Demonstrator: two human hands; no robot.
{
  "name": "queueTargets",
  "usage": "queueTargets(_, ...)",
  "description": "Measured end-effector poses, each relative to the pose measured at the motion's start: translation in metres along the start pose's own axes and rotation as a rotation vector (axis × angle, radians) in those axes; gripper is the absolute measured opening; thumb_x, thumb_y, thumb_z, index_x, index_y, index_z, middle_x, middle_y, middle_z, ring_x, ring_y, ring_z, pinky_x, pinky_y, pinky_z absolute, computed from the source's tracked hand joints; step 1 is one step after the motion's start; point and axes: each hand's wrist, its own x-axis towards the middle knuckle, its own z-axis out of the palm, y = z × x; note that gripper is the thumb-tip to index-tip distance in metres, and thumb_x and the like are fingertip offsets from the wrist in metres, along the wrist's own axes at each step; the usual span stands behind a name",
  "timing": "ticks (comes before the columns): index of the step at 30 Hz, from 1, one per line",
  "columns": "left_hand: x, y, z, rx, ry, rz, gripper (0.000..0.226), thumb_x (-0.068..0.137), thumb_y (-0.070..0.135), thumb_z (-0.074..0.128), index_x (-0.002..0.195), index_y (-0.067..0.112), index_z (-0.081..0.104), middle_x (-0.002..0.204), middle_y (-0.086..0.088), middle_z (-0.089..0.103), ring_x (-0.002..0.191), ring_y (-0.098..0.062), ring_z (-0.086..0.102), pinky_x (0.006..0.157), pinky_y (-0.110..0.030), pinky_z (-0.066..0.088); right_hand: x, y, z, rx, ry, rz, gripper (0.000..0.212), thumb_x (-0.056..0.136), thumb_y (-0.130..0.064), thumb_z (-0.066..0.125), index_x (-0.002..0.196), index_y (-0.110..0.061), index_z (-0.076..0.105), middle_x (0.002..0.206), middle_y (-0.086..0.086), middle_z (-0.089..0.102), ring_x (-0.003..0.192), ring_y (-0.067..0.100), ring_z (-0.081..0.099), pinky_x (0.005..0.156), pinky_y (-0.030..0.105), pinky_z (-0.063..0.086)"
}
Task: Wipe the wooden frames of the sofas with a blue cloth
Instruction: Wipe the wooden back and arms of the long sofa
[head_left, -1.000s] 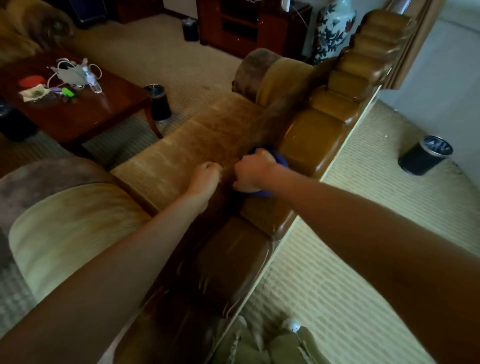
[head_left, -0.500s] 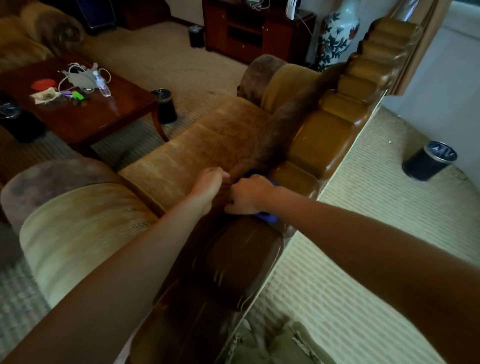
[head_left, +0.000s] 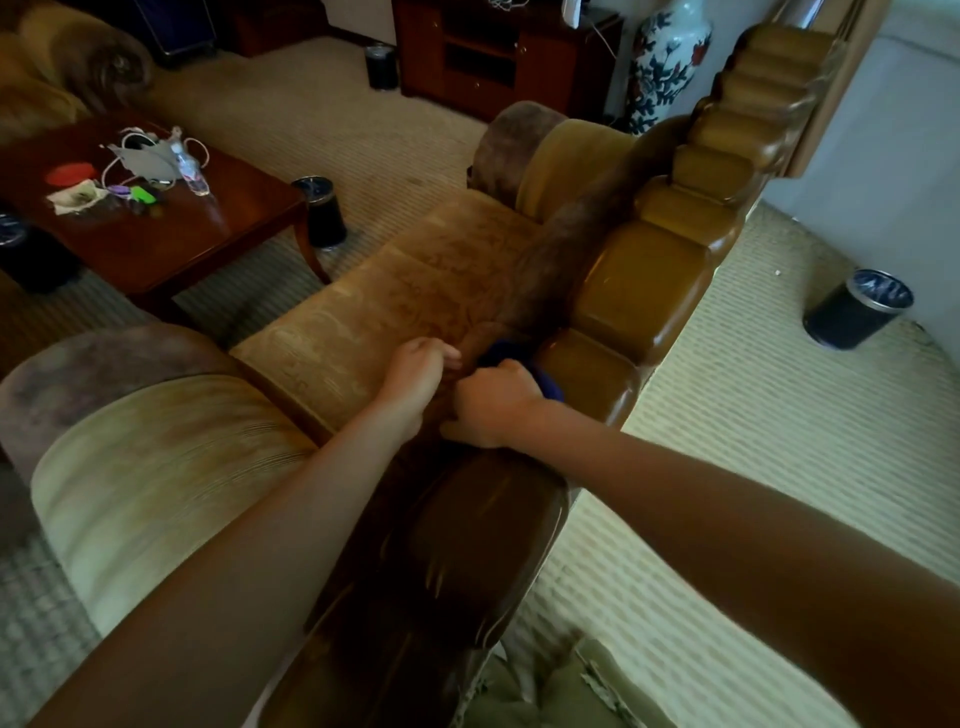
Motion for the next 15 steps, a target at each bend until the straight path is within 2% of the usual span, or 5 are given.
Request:
queueTargets(5, 0.0, 0.006, 0.007, -0.048, 0.01, 0.048, 0.03, 0.102, 0.022, 0.032, 0.106, 0.011, 0.06, 0.108, -0.007, 0.063, 0.096, -0.016, 0.059, 0.083, -0.03, 0.045, 0.009, 0.061, -0.035, -0.326, 0.188, 0.216, 0.038, 0.094, -0.044, 0.04, 0.112, -0.019, 0.062, 0.118, 0.005, 0.062, 0.118, 0.026, 0.05, 0.111, 0.049, 0.015)
queueTargets(8, -0.003, 0.008, 0.019, -0.046, -0.023, 0.065, 0.029, 0.102, 0.023, 0.033, 0.105, 0.013, 0.059, 0.106, -0.006, 0.063, 0.096, -0.016, 0.06, 0.081, -0.03, 0.045, 0.003, 0.082, -0.036, -0.366, 0.369, 0.21, 0.033, 0.091, -0.039, 0.044, 0.097, -0.02, 0.07, 0.105, 0.002, 0.066, 0.112, 0.024, 0.051, 0.11, 0.048, 0.022)
queueTargets(11, -0.008, 0.01, 0.036, -0.054, -0.075, 0.08, 0.029, 0.1, 0.025, 0.033, 0.113, 0.015, 0.057, 0.112, -0.007, 0.061, 0.102, -0.02, 0.059, 0.083, -0.031, 0.046, -0.014, 0.071, -0.003, -0.394, 0.667, 0.22, 0.019, 0.07, -0.032, 0.058, 0.068, -0.019, 0.072, 0.069, -0.001, 0.065, 0.081, 0.022, 0.06, 0.091, 0.039, 0.046)
queueTargets(13, -0.011, 0.013, 0.046, -0.041, -0.096, 0.106, 0.033, 0.1, 0.027, 0.034, 0.124, 0.016, 0.054, 0.122, -0.007, 0.058, 0.11, -0.022, 0.056, 0.091, -0.035, 0.047, -0.029, 0.065, 0.021, -0.288, 0.82, 0.258, 0.012, 0.069, -0.028, 0.062, 0.069, -0.019, 0.069, 0.068, 0.001, 0.065, 0.076, 0.024, 0.059, 0.078, 0.036, 0.043)
queueTargets(15, -0.013, 0.017, 0.052, -0.015, -0.094, 0.147, 0.028, 0.099, 0.028, 0.036, 0.115, 0.02, 0.058, 0.124, -0.006, 0.057, 0.114, -0.023, 0.054, 0.098, -0.04, 0.045, -0.044, 0.063, 0.034, -0.212, 0.876, 0.357, 0.025, 0.077, -0.033, 0.052, 0.087, -0.02, 0.071, 0.078, 0.0, 0.068, 0.079, 0.024, 0.059, 0.069, 0.033, 0.041)
